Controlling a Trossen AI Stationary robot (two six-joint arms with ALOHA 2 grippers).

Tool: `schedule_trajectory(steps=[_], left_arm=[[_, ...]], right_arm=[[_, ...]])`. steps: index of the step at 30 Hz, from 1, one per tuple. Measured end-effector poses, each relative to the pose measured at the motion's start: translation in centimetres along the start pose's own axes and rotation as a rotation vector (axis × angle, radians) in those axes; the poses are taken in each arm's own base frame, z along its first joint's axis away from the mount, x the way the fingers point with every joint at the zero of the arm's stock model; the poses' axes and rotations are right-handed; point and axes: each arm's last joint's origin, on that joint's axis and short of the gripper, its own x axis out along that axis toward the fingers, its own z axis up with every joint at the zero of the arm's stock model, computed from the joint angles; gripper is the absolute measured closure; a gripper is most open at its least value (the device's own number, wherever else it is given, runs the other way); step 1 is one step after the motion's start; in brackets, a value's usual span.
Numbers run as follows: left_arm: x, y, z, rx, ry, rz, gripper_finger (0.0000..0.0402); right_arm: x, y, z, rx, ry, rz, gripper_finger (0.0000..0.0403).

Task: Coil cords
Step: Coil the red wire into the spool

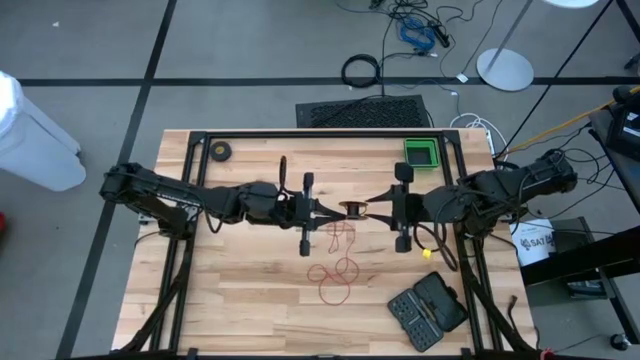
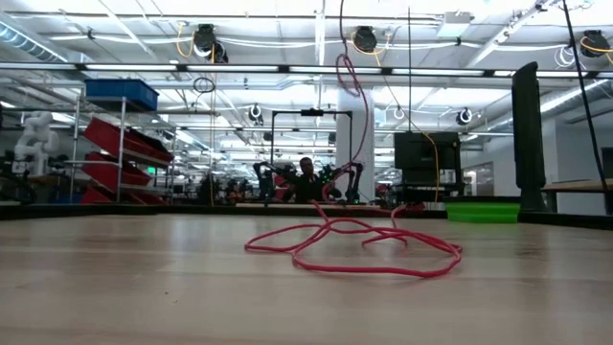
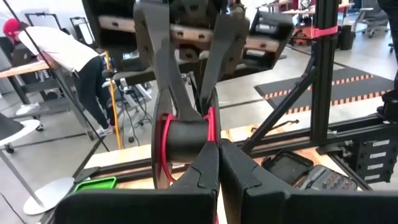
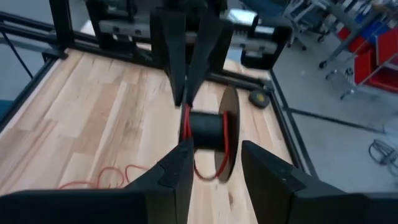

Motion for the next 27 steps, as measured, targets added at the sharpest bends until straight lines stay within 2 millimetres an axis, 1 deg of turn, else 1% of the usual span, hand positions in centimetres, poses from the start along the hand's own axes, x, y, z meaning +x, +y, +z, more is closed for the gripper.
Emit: schedule_trajectory(steps=[12,15,19,23,24,27], left_arm=[[-0.01,-0.01,0.48,-0.004,-0.055,-0.026,0.0400],[-0.01,-0.01,0.48,-0.004,-0.055,-0.026,0.0400],[-0.01,-0.01,0.48,-0.004,-0.055,-0.026,0.0400],[-0.01,-0.05,0.48,-0.004,-0.055,-0.028,0.0397],[-0.01,-0.06,0.46,-0.004,-0.052,-0.029,0.0393],[0.00,-0.05,0.43,-0.004,-0.051,-0.028,0.0373]], right_arm=[[0.89,-0.08,0.12,-0.022,0.000,-0.018,0.0282],[0.99,-0.12,0.16,-0.026,-0.002,-0.020,0.0288],[1.01,-0.10,0.21,-0.034,-0.007,-0.016,0.0323],[1.01,-0.12,0.26,-0.048,-0.012,-0.018,0.0385],[1.01,-0.12,0.27,-0.054,-0.013,-0.019,0.0393],[1.01,-0.12,0.29,-0.055,-0.014,-0.020,0.0396]])
